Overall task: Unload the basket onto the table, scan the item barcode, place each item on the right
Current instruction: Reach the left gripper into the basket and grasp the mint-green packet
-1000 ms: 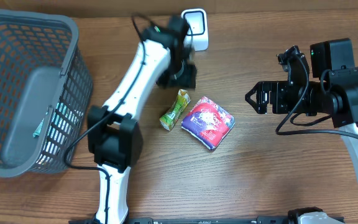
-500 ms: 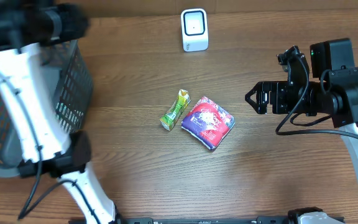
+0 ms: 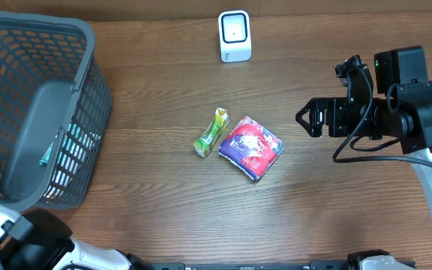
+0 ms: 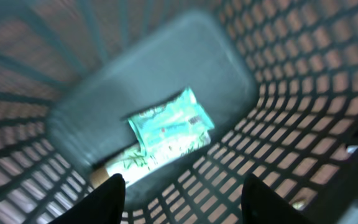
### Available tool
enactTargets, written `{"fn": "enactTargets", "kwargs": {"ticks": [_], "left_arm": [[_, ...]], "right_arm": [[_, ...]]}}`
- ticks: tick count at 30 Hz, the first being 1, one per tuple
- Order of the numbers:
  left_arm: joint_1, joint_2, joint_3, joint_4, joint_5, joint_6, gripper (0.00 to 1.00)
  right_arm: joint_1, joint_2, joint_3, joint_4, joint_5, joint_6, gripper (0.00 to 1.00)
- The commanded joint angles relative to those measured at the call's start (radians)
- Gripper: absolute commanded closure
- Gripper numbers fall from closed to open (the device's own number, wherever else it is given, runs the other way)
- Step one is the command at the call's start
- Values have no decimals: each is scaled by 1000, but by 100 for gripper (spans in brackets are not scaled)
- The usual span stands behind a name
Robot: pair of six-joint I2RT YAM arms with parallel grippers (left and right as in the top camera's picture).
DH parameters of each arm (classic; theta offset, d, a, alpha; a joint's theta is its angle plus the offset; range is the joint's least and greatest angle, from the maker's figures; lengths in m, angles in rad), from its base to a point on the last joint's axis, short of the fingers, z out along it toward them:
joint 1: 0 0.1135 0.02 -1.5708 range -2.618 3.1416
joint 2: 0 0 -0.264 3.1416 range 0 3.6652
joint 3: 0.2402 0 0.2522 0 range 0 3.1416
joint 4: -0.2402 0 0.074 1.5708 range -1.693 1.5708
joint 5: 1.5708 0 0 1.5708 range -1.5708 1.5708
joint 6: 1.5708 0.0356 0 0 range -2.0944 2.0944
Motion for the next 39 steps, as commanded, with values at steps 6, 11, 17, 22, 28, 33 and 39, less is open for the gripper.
{"fn": "enactTargets", "kwargs": {"ticks": [6, 11, 17, 22, 28, 33, 39], "left_arm": [[-192, -4, -320, 208, -166, 69, 41], [-288, -3, -441, 278, -322, 58, 22], [-307, -3, -608, 371, -325, 62, 13], [-304, -3, -754, 491, -390, 39, 12], [-305, -3, -925, 728, -396, 40, 2], [-305, -3, -975, 824, -398, 39, 10], [-305, -3, -984, 887, -394, 38, 36]], "right_arm": [[5, -6, 26, 20, -1, 2, 0], [5, -6, 26, 21, -1, -2, 0], [5, -6, 26, 19, -1, -2, 0], [5, -6, 26, 18, -1, -2, 0], [5, -6, 26, 18, -1, -2, 0], [5, -6, 26, 18, -1, -2, 0], [5, -6, 26, 21, -2, -2, 0]]}}
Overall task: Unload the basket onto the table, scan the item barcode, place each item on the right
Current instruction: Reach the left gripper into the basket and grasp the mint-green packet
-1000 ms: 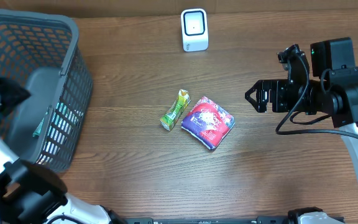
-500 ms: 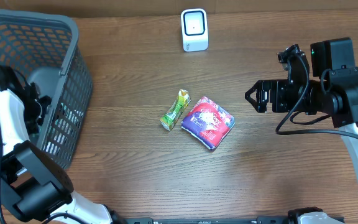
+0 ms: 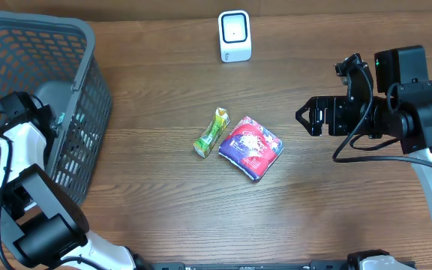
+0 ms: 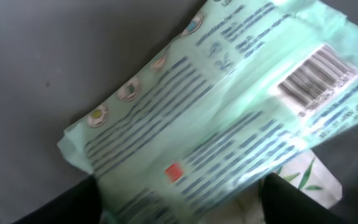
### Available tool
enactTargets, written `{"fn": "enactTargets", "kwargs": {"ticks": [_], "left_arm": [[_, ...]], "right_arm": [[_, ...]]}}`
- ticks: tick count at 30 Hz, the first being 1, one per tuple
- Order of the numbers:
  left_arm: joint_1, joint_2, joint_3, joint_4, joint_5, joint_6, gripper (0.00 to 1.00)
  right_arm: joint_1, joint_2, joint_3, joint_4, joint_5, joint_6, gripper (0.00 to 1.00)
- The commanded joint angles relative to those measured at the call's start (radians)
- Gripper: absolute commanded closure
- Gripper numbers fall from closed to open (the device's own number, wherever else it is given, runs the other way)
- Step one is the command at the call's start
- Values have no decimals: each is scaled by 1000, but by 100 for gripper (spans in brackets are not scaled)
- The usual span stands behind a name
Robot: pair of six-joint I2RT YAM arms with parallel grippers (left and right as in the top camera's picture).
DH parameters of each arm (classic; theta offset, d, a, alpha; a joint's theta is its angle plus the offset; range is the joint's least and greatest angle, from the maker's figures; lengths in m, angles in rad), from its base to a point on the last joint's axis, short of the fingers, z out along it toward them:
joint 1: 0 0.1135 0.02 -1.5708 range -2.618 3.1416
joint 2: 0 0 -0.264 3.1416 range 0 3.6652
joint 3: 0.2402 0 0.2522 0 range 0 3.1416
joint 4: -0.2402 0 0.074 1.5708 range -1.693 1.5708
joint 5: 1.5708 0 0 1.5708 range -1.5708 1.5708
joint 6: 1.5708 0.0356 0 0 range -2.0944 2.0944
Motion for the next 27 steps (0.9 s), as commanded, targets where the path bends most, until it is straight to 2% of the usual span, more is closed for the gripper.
{"fn": "enactTargets", "kwargs": {"ticks": [1, 2, 3, 5, 6, 12, 15, 16, 17, 18, 20, 21, 23, 27], "left_arm": [[6, -4, -19, 22, -18, -10, 40], [6, -4, -19, 29, -17, -13, 47], [6, -4, -19, 34, -18, -17, 59], [6, -4, -19, 40, -18, -31, 92], [6, -4, -19, 41, -18, -31, 96], [6, -5, 11, 31, -6, -97, 96], [6, -5, 52, 23, 40, -88, 96], [6, -5, 65, 28, 45, -72, 85], [6, -5, 77, 48, 51, -57, 46], [6, -5, 80, 65, 54, -54, 30], [6, -5, 82, 124, 54, -32, 12], [6, -5, 82, 143, 54, -14, 7], [6, -5, 82, 164, 54, 27, 5], [6, -2, 79, 176, 54, 174, 6]], "right_arm": [[5, -6, 26, 7, -1, 0, 0], [5, -6, 26, 7, -1, 0, 0], [5, -6, 26, 7, -1, 0, 0], [5, -6, 26, 7, -1, 0, 0], [5, -6, 26, 7, -1, 0, 0], [5, -6, 26, 7, -1, 3, 0], [5, -6, 26, 7, -2, 4, 0], [5, -6, 26, 7, -2, 4, 0], [5, -6, 26, 7, -2, 4, 0], [5, -6, 26, 6, -2, 4, 0], [5, -6, 26, 6, -2, 4, 0], [5, -6, 26, 6, -2, 4, 0], [5, -6, 26, 7, -1, 4, 0], [5, -6, 26, 7, -1, 4, 0]]}}
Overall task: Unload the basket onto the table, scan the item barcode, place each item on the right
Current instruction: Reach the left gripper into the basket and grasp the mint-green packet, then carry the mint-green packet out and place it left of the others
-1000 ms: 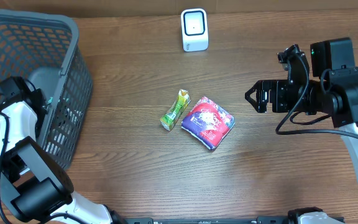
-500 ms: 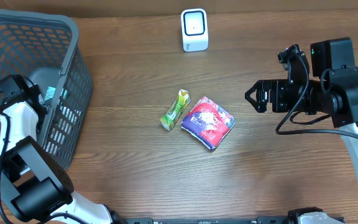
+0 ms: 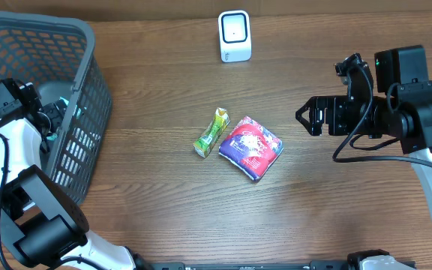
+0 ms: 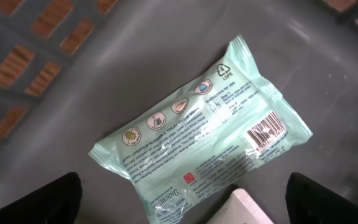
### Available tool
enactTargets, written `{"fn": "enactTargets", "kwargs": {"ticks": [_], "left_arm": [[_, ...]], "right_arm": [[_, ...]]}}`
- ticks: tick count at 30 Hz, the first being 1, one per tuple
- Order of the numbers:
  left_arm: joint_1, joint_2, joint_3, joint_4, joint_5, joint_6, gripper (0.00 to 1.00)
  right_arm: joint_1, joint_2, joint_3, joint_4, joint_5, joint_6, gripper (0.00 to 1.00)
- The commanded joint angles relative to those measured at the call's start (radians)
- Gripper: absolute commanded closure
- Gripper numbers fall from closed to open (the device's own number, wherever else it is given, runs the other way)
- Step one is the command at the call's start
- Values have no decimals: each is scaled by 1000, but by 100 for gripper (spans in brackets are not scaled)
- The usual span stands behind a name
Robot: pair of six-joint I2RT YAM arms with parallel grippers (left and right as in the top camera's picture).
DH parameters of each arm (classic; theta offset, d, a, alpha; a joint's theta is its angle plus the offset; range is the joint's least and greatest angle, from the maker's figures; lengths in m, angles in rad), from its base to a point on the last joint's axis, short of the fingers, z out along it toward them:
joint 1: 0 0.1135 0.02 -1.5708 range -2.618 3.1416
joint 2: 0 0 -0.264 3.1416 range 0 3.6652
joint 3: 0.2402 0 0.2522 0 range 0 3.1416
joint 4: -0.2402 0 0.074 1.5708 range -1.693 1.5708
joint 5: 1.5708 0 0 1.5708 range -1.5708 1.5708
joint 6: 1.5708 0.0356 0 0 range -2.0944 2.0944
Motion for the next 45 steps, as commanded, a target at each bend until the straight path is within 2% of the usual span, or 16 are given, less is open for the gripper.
{"fn": "enactTargets", "kwargs": {"ticks": [1, 7, 24, 27, 28, 29, 30, 31, 32, 39, 45], "left_arm": [[4, 4, 14, 13, 15, 185, 7], [4, 60, 14, 20, 42, 351, 6], [4, 145, 14, 96, 102, 362, 3], [3, 160, 14, 102, 109, 362, 14], [3, 160, 14, 104, 118, 362, 25], [3, 159, 15, 108, 123, 361, 41], [3, 159, 16, 109, 124, 360, 68], [3, 159, 17, 109, 123, 349, 86], [3, 158, 18, 109, 123, 335, 95], [3, 110, 50, 82, 124, 158, 96], [2, -15, 257, -118, 127, 51, 96]], "right_arm": [[5, -6, 26, 6, -2, 3, 0], [5, -6, 26, 6, -2, 3, 0], [5, -6, 26, 6, -2, 7, 0], [5, -6, 26, 5, -2, 7, 0], [5, -6, 26, 5, -2, 7, 0], [5, -6, 26, 5, -2, 7, 0], [5, -6, 26, 5, -2, 7, 0], [5, -6, 26, 6, -2, 7, 0], [5, -6, 26, 6, -2, 7, 0], [5, -6, 26, 6, -2, 7, 0], [5, -6, 26, 6, -2, 7, 0]]}}
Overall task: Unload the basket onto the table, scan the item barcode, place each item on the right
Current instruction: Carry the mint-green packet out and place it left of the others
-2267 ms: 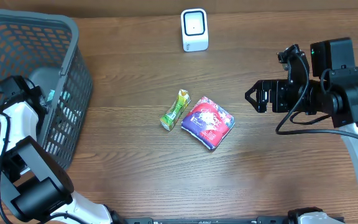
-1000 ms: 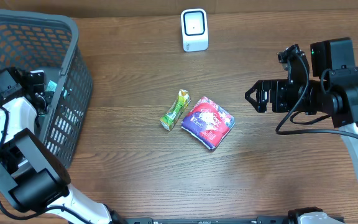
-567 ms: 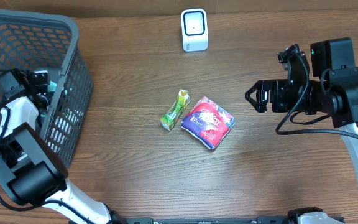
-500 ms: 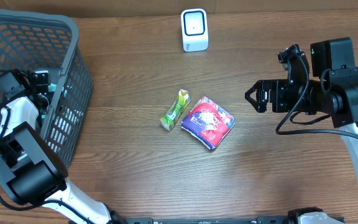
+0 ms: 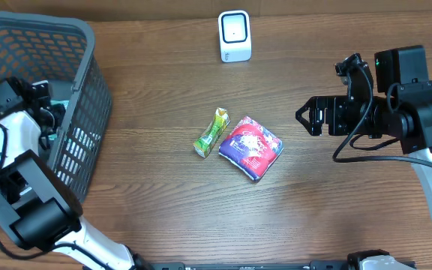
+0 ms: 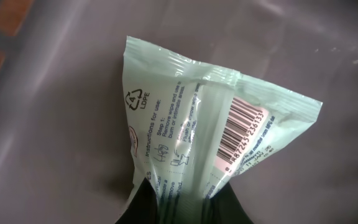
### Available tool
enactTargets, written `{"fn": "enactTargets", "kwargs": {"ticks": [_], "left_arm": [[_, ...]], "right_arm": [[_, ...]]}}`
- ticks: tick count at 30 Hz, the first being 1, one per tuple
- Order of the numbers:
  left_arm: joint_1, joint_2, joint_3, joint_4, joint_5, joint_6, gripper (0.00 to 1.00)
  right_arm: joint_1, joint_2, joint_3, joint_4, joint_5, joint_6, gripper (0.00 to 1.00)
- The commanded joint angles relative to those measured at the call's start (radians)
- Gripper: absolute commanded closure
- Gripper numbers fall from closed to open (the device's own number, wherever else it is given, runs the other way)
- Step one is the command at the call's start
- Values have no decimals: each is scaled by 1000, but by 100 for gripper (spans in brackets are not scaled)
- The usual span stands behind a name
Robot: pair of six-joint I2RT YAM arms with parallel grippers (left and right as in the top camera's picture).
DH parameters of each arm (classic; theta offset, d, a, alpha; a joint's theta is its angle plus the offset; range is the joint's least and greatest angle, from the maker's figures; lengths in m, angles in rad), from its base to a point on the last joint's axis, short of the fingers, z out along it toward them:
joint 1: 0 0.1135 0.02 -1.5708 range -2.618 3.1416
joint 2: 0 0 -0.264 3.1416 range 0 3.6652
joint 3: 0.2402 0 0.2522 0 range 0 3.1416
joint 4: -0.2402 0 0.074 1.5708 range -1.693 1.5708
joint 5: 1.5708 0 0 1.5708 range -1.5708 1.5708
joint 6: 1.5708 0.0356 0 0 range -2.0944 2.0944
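Observation:
A mint-green wipes pack [image 6: 191,124] with a barcode [image 6: 244,129] on its right half is pinched at its lower end by my left gripper [image 6: 182,205], which is shut on it. One dark fingertip [image 6: 146,205] shows at the left of the pack. This is inside the grey basket [image 5: 21,45] at the table's left. The white scanner [image 5: 235,35] stands at the back middle. My right gripper [image 5: 300,117] hovers open at the right, holding nothing.
A green sachet [image 5: 211,133] and a purple pouch [image 5: 250,147] lie side by side mid-table. The basket's tall mesh walls surround the left arm. The right arm's body [image 5: 403,112] fills the right side.
My left gripper was open above the wipes pack lying flat on the basket floor. It is now shut on the pack's end, which is crumpled between the fingers. The right arm has not moved.
The left gripper looked down into the basket from high up, open. Then it was close over the wipes pack, then a little higher with the whole pack in view. Now it grips the pack. The right arm and table items stayed put.

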Motion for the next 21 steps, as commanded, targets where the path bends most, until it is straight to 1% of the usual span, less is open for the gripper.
{"fn": "enactTargets", "kwargs": {"ticks": [1, 6, 8, 10, 13, 16, 18, 21], "left_arm": [[-1, -146, 198, -93, 22, -103, 96], [-37, -257, 515, -335, 23, -115, 96], [-69, -296, 624, -435, 24, -148, 96], [-129, -336, 711, -545, 27, -177, 96], [-244, -375, 737, -645, 31, -189, 96], [-401, -372, 731, -775, 31, -231, 96], [-501, -352, 701, -839, 30, -264, 96], [-627, -309, 612, -868, 2, -280, 96]], "right_arm": [[5, -6, 26, 5, -2, 6, 0], [5, -6, 26, 6, -2, 6, 0], [5, -6, 26, 6, -2, 6, 0], [5, -6, 26, 8, -2, 6, 0], [5, -6, 26, 21, -2, 9, 0], [5, -6, 26, 36, -3, 29, 0], [5, -6, 26, 35, -2, 29, 0], [5, -6, 26, 35, -2, 28, 0]]}}
